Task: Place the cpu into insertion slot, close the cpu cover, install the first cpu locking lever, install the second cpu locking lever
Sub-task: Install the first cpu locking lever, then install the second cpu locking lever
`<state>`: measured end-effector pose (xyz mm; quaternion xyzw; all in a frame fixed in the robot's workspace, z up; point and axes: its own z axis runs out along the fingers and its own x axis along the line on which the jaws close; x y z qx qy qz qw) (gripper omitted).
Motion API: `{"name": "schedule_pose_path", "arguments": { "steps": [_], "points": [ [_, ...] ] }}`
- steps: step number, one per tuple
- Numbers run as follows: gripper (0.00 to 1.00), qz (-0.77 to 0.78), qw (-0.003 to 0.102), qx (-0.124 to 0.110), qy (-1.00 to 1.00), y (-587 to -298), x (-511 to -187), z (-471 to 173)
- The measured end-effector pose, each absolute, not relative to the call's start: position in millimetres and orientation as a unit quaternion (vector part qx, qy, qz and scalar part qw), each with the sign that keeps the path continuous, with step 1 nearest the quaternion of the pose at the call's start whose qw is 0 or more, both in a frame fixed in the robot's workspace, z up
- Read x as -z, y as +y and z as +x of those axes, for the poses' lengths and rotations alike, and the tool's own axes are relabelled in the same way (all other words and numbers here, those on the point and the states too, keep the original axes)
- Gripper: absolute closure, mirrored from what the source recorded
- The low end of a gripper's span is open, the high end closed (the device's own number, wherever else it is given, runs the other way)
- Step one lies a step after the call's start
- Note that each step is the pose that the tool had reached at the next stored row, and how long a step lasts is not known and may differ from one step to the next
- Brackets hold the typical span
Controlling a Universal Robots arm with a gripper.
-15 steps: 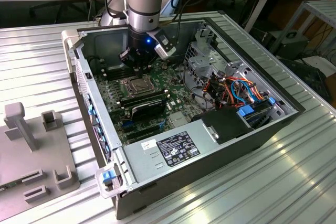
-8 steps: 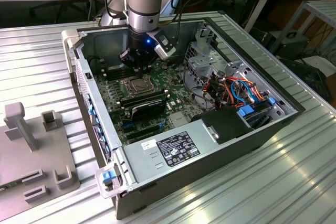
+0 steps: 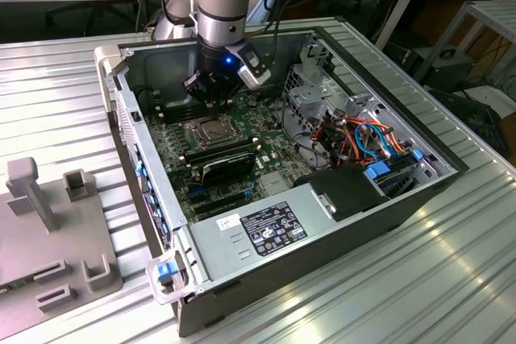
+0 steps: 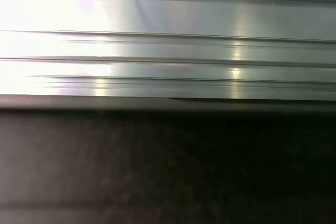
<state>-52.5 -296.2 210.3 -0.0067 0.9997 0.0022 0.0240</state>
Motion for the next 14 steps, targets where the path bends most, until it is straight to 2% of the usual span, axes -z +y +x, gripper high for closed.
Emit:
{"name": "schedule_pose_path", "arguments": {
  "steps": [14],
  "points": [
    [0.89,-0.007,0.024,0.000,1.000,-307,-219,-53]
  ]
}}
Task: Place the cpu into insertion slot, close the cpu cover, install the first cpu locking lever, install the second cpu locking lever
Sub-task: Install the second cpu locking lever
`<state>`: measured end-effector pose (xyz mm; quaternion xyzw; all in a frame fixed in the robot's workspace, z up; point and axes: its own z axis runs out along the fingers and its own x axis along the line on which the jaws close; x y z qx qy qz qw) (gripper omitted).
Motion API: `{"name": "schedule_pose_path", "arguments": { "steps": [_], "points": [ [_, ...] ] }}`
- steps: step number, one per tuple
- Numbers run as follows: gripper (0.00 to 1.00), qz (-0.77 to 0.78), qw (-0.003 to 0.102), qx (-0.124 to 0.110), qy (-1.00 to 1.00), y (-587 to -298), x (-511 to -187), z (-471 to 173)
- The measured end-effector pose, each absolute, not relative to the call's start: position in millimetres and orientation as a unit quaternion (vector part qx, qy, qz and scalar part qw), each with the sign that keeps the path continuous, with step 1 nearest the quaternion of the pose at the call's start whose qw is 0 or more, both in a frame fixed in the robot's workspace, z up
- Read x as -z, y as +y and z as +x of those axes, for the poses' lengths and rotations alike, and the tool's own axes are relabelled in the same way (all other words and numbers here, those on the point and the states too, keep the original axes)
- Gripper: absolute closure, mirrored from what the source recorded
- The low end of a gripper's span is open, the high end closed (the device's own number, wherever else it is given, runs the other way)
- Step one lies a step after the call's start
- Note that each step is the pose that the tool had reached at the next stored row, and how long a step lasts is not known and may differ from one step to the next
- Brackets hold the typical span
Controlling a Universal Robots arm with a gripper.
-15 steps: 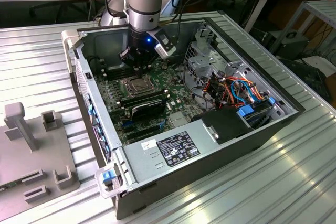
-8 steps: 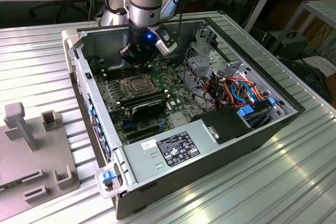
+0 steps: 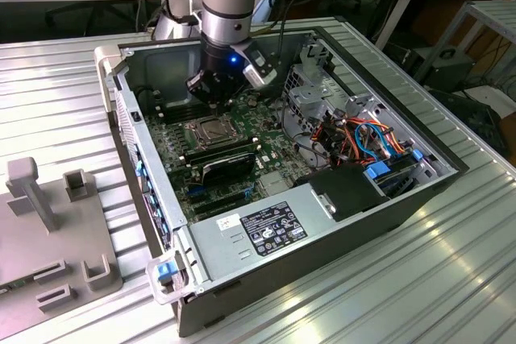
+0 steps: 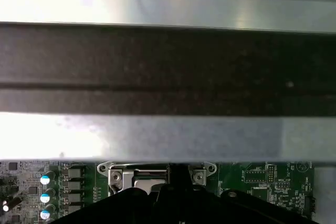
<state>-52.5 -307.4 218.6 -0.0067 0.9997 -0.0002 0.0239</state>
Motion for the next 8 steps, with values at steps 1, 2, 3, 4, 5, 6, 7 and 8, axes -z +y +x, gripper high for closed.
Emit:
{"name": "schedule_pose_path", "arguments": {
  "steps": [1,2,3,4,5,6,7,8],
  "points": [
    [0.89,-0.007,0.018,0.000,1.000,-311.7,-222.8,-51.4],
    [0.89,-0.007,0.017,0.000,1.000,-311.8,-225.0,-51.4],
    [0.89,-0.007,0.017,0.000,1.000,-311.8,-227.5,-51.4],
    [0.89,-0.007,0.017,0.000,1.000,-311.9,-228.8,-51.3],
    [0.89,-0.007,0.017,0.000,1.000,-312.3,-229.6,-51.3],
    [0.89,-0.007,0.017,0.000,1.000,-312.6,-230.4,-51.3],
    [0.89,-0.007,0.017,0.000,1.000,-312.8,-231.1,-51.4],
    [0.89,-0.007,0.017,0.000,1.000,-313.0,-232.1,-51.4]
  ]
}}
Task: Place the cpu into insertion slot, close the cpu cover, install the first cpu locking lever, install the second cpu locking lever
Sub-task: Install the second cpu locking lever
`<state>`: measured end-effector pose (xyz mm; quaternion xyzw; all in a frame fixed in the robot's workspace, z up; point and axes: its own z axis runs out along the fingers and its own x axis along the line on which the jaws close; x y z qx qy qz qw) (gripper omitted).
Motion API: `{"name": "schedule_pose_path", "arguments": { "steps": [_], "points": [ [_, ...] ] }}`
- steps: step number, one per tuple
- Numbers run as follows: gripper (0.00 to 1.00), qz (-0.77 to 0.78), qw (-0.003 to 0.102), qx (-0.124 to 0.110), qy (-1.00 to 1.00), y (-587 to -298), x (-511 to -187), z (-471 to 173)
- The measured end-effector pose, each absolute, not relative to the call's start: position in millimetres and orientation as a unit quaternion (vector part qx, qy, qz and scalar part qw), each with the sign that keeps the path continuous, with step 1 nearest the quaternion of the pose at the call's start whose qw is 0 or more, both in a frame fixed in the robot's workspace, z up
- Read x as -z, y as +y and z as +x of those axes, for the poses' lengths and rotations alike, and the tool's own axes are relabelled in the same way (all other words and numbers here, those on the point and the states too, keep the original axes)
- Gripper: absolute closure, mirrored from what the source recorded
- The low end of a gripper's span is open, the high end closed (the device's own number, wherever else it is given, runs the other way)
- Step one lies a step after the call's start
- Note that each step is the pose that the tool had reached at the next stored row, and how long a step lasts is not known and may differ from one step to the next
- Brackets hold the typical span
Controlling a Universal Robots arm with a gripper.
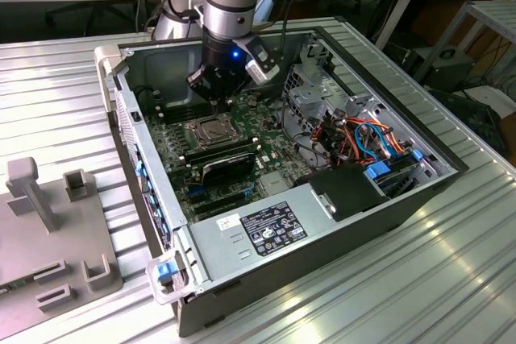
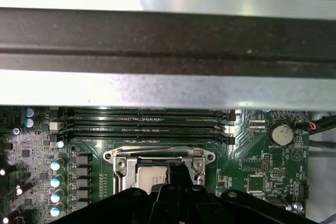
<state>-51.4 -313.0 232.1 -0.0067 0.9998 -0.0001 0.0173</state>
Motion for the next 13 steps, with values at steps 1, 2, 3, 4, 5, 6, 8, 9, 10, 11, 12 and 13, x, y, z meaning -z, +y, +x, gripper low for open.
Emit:
{"name": "schedule_pose_path", "arguments": {
  "steps": [1,2,3,4,5,6,8,9,10,11,12,13],
  "points": [
    [0.89,-0.007,0.017,0.000,1.000,-313,-233,-51],
    [0.89,-0.007,0.017,0.000,1.000,-313,-234,-51],
    [0.89,-0.007,0.017,0.000,1.000,-314,-234,-51],
    [0.89,-0.007,0.017,0.000,1.000,-315,-234,-51],
    [0.89,-0.007,0.017,0.000,1.000,-317,-234,-51],
    [0.89,-0.007,0.017,0.000,1.000,-318,-234,-51],
    [0.89,-0.007,0.017,0.000,1.000,-321,-234,-51],
    [0.89,-0.007,0.017,0.000,1.000,-324,-234,-51],
    [0.89,-0.007,0.017,0.000,1.000,-326,-234,-51],
    [0.89,-0.007,0.017,0.000,1.000,-328,-234,-51],
    [0.89,-0.007,0.017,0.000,1.000,-330,-234,-51],
    [0.89,-0.007,0.017,0.000,1.000,-332,-234,-51]
  ]
}}
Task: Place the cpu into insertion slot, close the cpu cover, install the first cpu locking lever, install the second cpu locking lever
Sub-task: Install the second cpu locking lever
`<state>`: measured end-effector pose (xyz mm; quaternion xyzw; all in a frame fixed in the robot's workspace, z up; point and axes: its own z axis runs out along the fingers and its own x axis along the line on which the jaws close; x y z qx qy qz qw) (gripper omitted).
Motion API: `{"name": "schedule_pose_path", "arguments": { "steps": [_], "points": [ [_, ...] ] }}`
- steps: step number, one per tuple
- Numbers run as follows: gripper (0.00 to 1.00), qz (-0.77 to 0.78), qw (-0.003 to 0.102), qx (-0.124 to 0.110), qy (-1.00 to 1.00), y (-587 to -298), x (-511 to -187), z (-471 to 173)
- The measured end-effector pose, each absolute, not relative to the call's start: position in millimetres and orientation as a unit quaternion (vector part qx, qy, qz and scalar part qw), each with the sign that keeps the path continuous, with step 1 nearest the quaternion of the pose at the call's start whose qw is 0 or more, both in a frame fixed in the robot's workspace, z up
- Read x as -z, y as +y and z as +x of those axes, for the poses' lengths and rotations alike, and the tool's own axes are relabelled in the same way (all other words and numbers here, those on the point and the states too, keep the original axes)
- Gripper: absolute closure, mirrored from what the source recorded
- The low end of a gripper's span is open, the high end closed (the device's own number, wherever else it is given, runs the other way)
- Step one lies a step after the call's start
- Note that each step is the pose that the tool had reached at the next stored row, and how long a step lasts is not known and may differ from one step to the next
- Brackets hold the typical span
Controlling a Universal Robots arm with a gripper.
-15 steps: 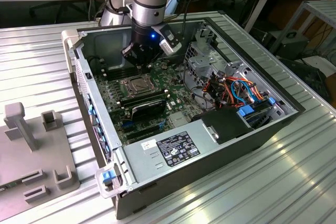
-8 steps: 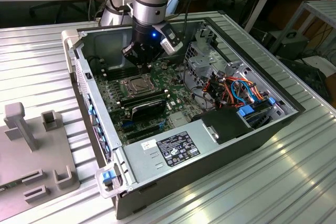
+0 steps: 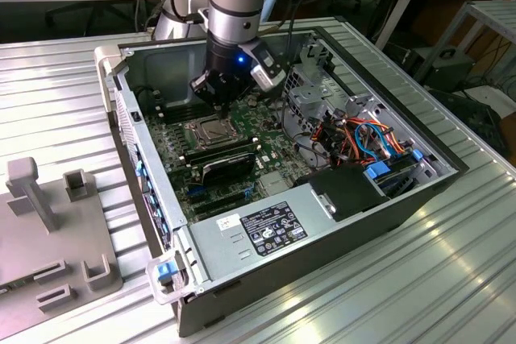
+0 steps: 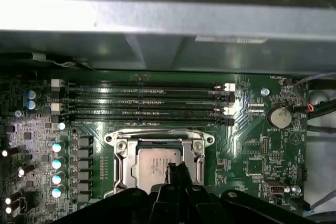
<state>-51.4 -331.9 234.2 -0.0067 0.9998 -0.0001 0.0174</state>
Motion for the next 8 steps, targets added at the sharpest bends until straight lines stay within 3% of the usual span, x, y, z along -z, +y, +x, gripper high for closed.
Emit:
{"name": "schedule_pose_path", "arguments": {
  "steps": [8],
  "points": [
    [0.89,-0.007,0.017,0.000,1.000,-342.1,-237.0,-51.4]
  ]
}}
